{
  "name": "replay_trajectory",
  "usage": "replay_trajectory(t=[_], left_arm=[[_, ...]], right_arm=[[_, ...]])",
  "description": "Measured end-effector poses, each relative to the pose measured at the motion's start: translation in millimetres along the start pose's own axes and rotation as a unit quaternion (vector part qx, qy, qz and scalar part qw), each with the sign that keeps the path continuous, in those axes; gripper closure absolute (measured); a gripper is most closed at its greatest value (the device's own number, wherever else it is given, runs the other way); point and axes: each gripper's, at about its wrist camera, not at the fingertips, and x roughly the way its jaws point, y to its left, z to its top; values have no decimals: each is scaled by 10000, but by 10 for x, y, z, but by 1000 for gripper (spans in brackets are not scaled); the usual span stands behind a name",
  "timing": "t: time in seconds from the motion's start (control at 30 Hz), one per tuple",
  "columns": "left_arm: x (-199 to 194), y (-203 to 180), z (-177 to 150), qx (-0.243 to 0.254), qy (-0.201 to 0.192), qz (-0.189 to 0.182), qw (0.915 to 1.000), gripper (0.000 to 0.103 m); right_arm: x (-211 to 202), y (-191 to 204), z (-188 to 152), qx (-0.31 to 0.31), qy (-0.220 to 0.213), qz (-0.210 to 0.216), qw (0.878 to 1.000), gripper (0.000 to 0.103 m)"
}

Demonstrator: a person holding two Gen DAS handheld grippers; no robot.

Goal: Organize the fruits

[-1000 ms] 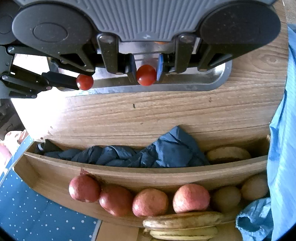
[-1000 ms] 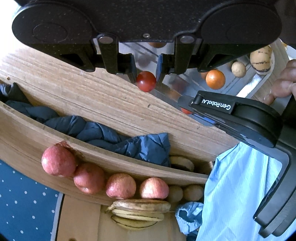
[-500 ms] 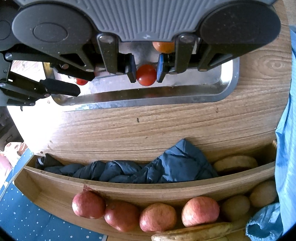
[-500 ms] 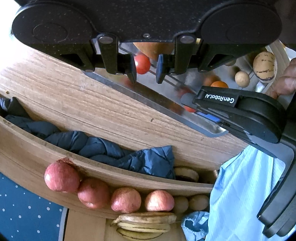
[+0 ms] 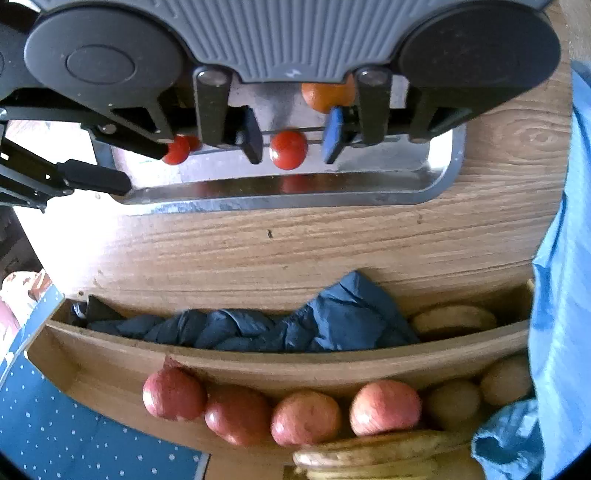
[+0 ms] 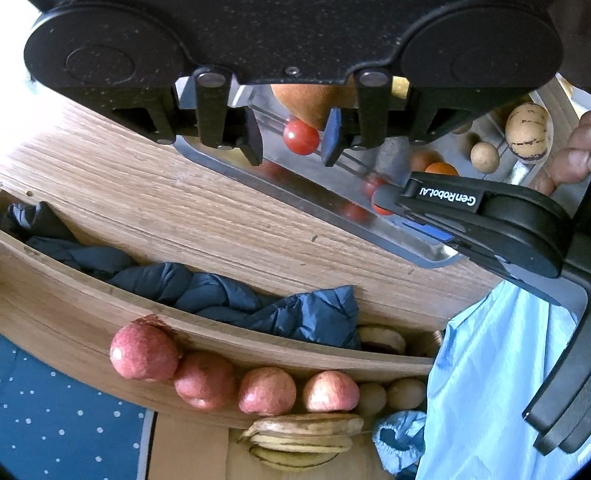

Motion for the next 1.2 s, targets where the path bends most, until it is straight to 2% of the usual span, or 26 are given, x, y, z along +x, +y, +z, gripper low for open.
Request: replay_trajectory(t=[0.07, 0.23, 0.47, 0.6, 0.8, 1.2], left_arm=[[-48, 6, -3, -44, -82, 49, 9999, 48], [-177, 22, -26, -185, -275, 213, 9992, 28], [-386, 6, -92, -375, -613, 358, 9968, 5], [-515, -23, -163, -459, -792, 424, 9949, 3], [-705, -84, -308, -506, -975, 636, 9919, 1], [-1069, -89, -729, -761, -1182, 1058, 9844, 1]], right_arm=[[-47, -11, -11, 31, -69, -47, 10000, 63], [-177, -54, -37, 116, -239, -146, 9995, 55], [-368, -81, -60, 149, -463, -169, 9987, 33], [-484, -83, -96, 172, -627, -189, 9977, 21], [-657, -70, -204, 250, -832, -222, 9960, 10], [-987, 13, -441, 350, -1044, -227, 9937, 1]])
